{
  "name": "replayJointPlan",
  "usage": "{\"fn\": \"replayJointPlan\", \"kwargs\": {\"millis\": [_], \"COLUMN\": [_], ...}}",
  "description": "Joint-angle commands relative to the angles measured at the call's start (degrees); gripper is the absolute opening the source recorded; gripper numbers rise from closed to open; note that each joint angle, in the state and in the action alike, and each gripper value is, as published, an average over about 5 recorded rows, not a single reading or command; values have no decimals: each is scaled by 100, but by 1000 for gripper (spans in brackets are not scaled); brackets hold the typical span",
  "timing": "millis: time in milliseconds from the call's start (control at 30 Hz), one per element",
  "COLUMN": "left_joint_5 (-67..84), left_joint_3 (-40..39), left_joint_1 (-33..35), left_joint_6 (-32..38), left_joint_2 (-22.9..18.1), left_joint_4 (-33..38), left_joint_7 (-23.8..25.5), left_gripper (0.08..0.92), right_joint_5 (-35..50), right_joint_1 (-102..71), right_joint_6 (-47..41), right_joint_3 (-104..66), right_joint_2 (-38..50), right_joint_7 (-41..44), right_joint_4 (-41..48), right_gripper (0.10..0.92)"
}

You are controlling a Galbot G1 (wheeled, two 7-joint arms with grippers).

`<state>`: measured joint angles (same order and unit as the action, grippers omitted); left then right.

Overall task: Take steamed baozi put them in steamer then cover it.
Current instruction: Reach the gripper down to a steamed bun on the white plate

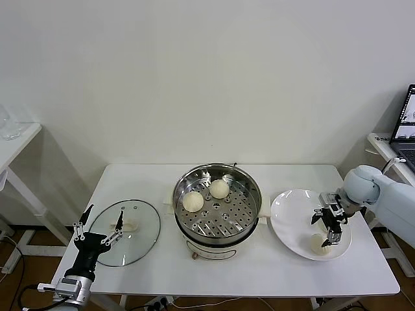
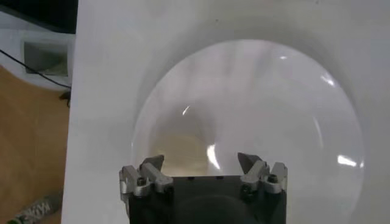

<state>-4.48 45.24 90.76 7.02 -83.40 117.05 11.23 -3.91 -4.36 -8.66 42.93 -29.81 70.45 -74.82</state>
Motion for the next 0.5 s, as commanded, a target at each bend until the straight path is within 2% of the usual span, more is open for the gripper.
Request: {"fn": "replayJointPlan", "kwargs": {"millis": [33, 500], "left_joint_5": [-11, -35], "left_joint_3": [-32, -24], "left_joint_1": [-22, -2], "left_joint_6": [-4, 26], "left_joint_2": [-2, -24], "left_joint_4": [-78, -80], "left_joint_7": [0, 0], "left_gripper": [823, 823], "right_joint_5": [-107, -246], "right_joint_1": [-391, -494], "right_joint_6": [67, 74], "right_joint_3": [-289, -308], "right_joint_2": [9, -101], "right_joint_7": [27, -32], "right_joint_4": [101, 195], "right_gripper": [823, 823]}}
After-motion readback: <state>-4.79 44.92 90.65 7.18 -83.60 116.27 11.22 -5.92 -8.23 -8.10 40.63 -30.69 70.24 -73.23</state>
